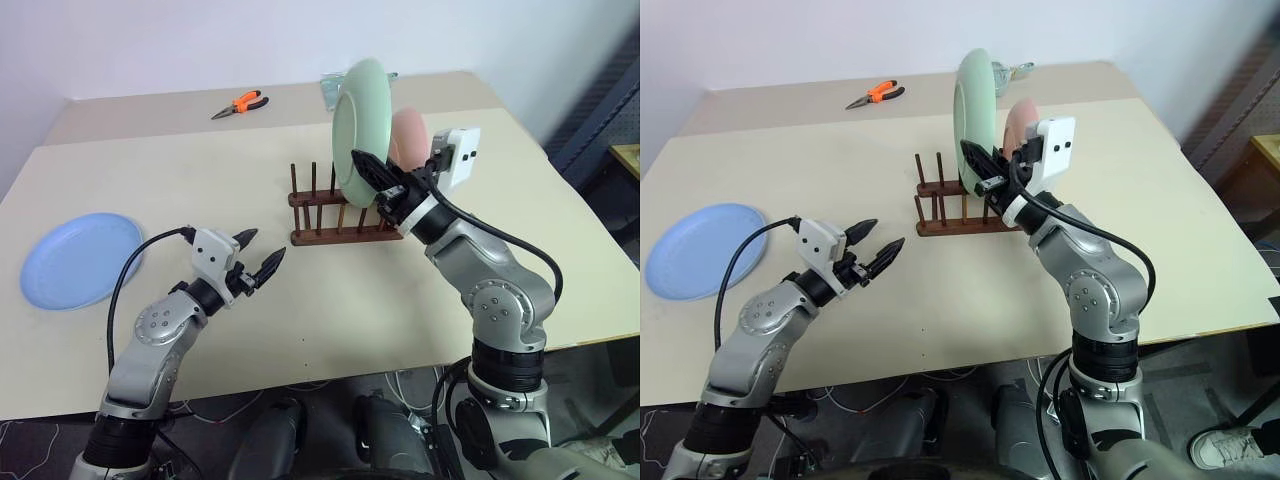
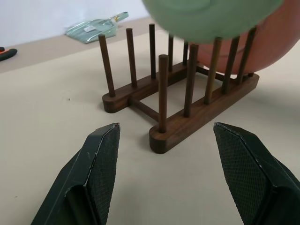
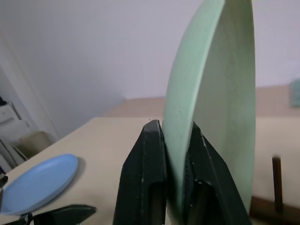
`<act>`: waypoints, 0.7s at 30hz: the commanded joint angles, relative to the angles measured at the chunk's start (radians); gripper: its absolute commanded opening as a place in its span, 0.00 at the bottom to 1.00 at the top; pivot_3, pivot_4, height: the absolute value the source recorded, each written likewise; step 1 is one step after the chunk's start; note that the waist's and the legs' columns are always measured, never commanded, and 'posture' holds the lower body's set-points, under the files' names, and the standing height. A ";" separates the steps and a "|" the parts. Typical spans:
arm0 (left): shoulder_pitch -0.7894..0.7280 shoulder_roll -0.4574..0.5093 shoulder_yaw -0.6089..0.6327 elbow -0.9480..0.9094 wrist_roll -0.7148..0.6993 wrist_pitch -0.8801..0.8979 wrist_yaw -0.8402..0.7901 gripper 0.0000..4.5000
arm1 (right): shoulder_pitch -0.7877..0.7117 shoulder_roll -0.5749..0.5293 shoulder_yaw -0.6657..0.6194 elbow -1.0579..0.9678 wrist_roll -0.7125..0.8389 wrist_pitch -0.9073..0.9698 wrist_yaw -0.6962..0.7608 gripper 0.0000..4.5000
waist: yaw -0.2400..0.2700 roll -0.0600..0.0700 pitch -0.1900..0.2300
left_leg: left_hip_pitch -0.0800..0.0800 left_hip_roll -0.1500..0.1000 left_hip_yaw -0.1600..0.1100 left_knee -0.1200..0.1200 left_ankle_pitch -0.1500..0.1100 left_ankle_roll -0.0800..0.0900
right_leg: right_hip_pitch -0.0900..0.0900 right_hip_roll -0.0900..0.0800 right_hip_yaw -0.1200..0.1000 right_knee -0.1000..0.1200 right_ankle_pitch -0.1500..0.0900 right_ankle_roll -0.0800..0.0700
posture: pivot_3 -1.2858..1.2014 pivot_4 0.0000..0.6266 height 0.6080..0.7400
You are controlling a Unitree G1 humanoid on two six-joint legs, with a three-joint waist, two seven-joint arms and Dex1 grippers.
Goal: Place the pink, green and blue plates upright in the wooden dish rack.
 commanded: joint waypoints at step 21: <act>-0.096 -0.101 0.267 0.055 0.010 0.090 0.283 1.00 | -0.205 -0.272 0.230 0.081 -0.474 -0.490 0.216 0.90 | 0.000 0.000 0.000 | 0.000 0.000 0.000 0.001 0.000 0.000 | 0.000 0.000 -0.001 0.000 0.000 0.000 | 0.52 0.24 1.00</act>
